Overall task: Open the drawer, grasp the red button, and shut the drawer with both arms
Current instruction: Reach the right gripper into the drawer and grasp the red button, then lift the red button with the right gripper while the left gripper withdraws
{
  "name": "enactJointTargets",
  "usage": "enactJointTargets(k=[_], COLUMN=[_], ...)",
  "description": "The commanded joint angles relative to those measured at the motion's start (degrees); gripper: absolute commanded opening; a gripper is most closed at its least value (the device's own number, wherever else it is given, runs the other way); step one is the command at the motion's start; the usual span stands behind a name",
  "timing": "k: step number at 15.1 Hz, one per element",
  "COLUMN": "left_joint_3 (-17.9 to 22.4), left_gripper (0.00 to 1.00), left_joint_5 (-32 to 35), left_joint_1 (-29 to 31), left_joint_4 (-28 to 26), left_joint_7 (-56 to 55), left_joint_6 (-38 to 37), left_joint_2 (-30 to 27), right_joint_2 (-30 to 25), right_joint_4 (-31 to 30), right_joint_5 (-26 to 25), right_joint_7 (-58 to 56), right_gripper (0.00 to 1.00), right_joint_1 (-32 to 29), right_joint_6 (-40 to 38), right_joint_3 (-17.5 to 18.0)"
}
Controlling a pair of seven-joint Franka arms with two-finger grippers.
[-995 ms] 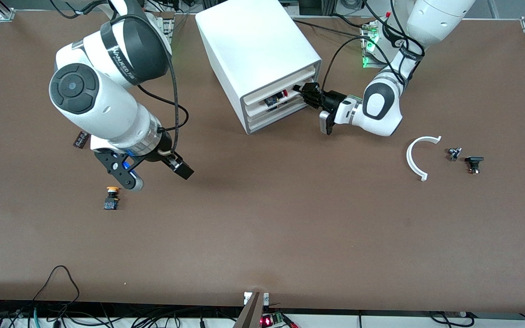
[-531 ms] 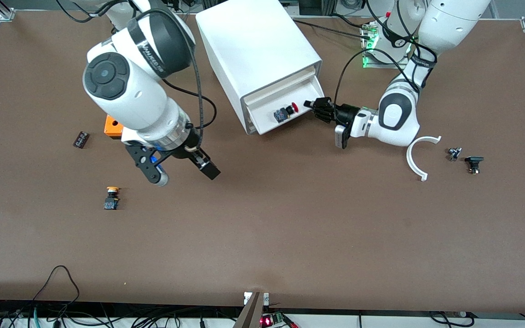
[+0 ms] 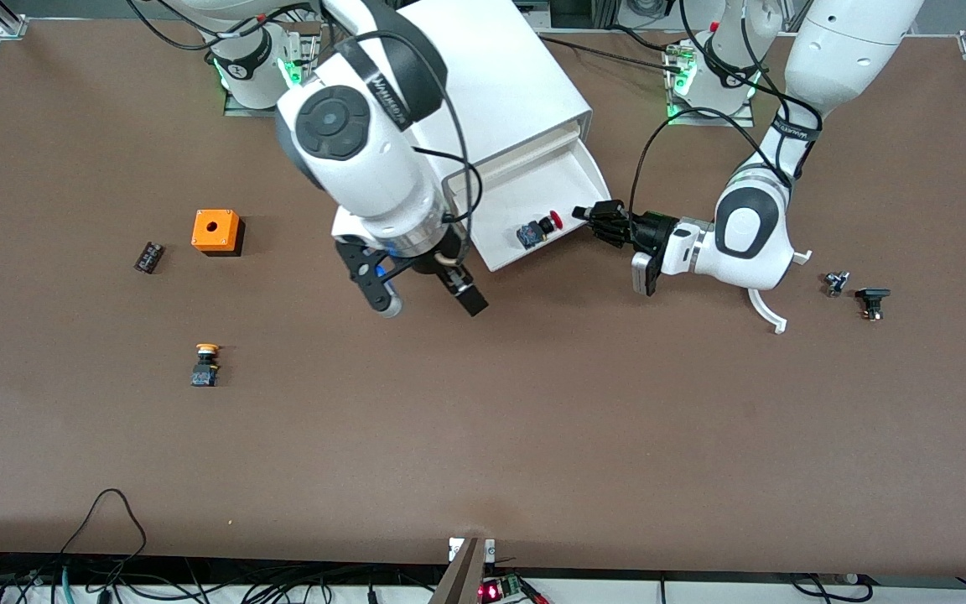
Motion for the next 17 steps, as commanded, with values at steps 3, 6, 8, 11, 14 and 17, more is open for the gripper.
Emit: enactJointTargets(k=[3, 6, 8, 11, 14, 17], left_joint_3=[0.3, 0.3, 0.3, 0.3, 0.3, 0.3], left_gripper=[0.39, 0.95, 1.0, 1.0, 1.0, 1.0], left_joint_5=[2.1, 2.3, 3.0, 6.6, 14.7, 24.9], left_joint_1=[0.9, 1.4, 2.0, 2.1, 2.7, 2.7], left_joint_4=[2.6, 2.7, 2.7, 4.4, 8.9, 14.6], left_joint_7=[-2.7, -4.4, -5.3, -11.5, -21.0, -30.5], left_joint_6=[2.2, 1.9, 1.8, 1.0, -2.1, -6.9], left_joint_2=[1.4, 0.7, -0.3, -3.3, -5.6, -7.4], right_joint_2=[3.0, 5.3, 7.5, 9.4, 9.4, 9.5], right_joint_4=[2.4, 2.2, 2.3, 2.3, 1.0, -0.8], right_joint_5=[0.1, 0.1, 0.1, 0.0, -0.1, -0.2], right_joint_7=[6.2, 7.3, 10.0, 12.6, 13.1, 13.1], right_gripper=[1.0, 1.0, 1.0, 1.0, 1.0, 1.0], right_joint_1=[4.4, 6.5, 8.0, 10.2, 11.4, 12.0], right_joint_6=[0.4, 0.2, 0.7, 1.6, 1.2, 1.0], right_joint_3=[-0.3, -0.3, -0.4, -0.5, -0.5, -0.5])
